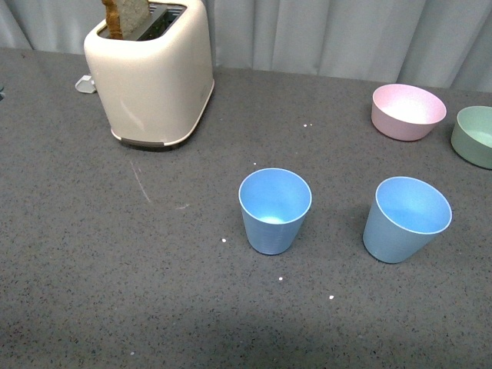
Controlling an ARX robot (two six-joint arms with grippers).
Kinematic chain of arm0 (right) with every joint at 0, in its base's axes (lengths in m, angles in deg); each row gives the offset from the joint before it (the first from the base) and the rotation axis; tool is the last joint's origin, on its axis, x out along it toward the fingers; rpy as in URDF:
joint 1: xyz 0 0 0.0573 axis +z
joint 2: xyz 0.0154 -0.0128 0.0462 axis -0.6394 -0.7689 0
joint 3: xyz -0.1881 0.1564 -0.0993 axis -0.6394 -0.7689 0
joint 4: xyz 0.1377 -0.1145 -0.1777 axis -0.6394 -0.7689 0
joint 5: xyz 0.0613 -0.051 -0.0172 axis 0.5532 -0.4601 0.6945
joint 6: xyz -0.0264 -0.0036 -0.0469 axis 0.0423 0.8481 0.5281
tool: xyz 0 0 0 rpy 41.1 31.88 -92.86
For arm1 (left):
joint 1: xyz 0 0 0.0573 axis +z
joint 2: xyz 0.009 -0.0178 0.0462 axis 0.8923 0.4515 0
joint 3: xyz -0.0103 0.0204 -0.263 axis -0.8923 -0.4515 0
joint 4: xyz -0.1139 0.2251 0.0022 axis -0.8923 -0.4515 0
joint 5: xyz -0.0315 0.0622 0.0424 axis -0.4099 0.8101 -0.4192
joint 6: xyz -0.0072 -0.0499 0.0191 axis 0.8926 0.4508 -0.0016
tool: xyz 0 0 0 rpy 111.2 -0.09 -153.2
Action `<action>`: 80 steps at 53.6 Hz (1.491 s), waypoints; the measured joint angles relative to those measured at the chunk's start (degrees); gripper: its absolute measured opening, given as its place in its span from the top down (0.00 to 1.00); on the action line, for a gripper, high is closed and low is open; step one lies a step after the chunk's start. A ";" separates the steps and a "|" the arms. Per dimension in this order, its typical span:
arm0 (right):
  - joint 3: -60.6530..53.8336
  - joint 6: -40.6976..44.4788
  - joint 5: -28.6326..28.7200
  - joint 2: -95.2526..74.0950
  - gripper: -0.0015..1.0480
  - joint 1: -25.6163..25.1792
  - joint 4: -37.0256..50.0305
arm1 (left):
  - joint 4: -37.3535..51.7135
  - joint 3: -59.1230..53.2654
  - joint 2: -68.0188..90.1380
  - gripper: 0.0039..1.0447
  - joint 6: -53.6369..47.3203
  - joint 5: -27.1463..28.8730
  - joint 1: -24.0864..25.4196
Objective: Stack blue cups with both arms
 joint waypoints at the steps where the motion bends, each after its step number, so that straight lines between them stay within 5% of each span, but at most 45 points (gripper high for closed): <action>1: 0.00 0.00 0.00 0.00 0.09 0.00 0.00 | -0.46 0.00 -0.46 0.97 0.00 0.00 0.00; 31: 0.00 0.00 -0.02 0.00 0.09 0.00 0.00 | -8.76 0.00 -8.79 0.97 0.00 0.00 0.00; 36: 0.00 0.00 -0.02 0.00 0.09 0.00 0.00 | -18.16 0.02 -16.50 0.97 -0.02 -0.04 0.00; 44: 0.00 0.00 0.00 0.00 0.09 0.00 0.00 | -18.91 0.02 -18.53 0.97 -0.02 -0.04 0.00; 50: 0.00 0.28 0.26 -0.04 0.09 -0.07 -0.09 | -18.93 0.02 -18.60 0.73 0.00 -0.04 0.00; 60: 2.01 17.84 4.50 -8.79 0.09 -2.82 -1.29 | -18.93 0.02 -18.62 0.44 0.00 -0.04 0.00; 69: 9.09 14.84 3.43 -39.95 0.09 -2.12 11.74 | -18.93 0.02 -18.62 0.06 -0.02 -0.04 0.00; 80: 21.29 2.01 4.13 -70.31 0.09 0.92 10.32 | -18.93 0.02 -18.62 0.06 -0.13 -0.04 0.00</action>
